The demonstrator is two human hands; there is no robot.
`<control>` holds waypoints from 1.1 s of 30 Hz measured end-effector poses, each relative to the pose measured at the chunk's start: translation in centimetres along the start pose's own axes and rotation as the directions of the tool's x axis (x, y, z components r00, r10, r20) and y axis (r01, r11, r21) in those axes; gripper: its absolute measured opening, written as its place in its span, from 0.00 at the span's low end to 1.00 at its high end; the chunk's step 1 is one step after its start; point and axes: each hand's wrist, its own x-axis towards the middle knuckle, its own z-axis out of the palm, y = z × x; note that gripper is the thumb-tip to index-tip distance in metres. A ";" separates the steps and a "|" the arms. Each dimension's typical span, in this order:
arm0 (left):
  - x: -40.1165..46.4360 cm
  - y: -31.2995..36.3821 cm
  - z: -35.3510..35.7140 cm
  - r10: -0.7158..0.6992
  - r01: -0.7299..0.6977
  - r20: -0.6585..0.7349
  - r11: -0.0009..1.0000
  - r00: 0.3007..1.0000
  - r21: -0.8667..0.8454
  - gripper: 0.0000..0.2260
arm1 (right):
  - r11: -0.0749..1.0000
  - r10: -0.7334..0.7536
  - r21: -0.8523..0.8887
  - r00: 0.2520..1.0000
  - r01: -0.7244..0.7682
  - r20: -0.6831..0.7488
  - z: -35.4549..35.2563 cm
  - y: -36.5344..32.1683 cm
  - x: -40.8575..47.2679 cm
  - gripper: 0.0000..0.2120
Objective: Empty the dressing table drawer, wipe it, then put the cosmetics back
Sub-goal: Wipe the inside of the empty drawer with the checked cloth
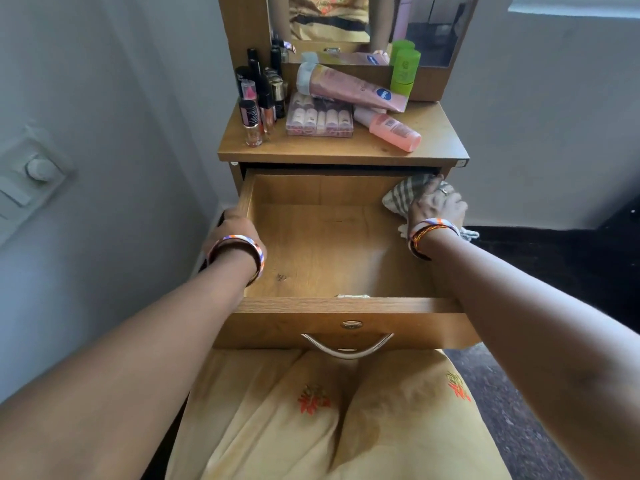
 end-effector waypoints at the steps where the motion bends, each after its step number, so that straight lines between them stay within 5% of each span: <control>1: 0.0 0.0 -0.1 -0.004 0.004 -0.002 1.000 1.000 0.003 0.21 | 0.998 -0.026 -0.053 0.999 0.024 -0.033 0.5 -0.3 0.4 0.38; 5: -0.2 0.2 -0.3 0.007 -0.007 -0.005 1.000 1.000 0.028 0.19 | 0.973 -0.120 -0.209 0.987 0.096 -0.103 0.6 -1.0 1.7 0.26; 12: -0.2 0.6 -0.6 0.012 -0.012 0.001 1.000 1.000 0.010 0.16 | 0.958 -0.266 -0.120 0.963 0.259 -0.043 0.1 -2.2 3.5 0.19; 16: -0.3 0.5 -0.7 0.009 -0.009 -0.002 1.000 1.000 -0.011 0.15 | 0.781 -0.625 -0.016 0.780 0.625 -0.037 -0.1 -7.0 1.3 0.24; 23: -0.1 0.2 -0.4 0.008 -0.008 -0.012 0.999 1.000 -0.040 0.14 | 0.609 -0.790 -0.023 0.604 0.793 -0.107 -1.3 -16.1 0.6 0.26; 28: -0.2 0.2 -0.6 0.007 -0.007 -0.016 1.000 1.000 -0.028 0.15 | 0.732 -0.679 -0.047 0.723 0.680 -0.125 0.1 -11.3 1.9 0.31; 33: -0.5 0.3 -0.8 0.021 -0.020 -0.014 1.000 1.000 0.009 0.16 | 0.927 -0.375 -0.046 0.912 0.373 -0.165 1.7 -4.2 3.6 0.27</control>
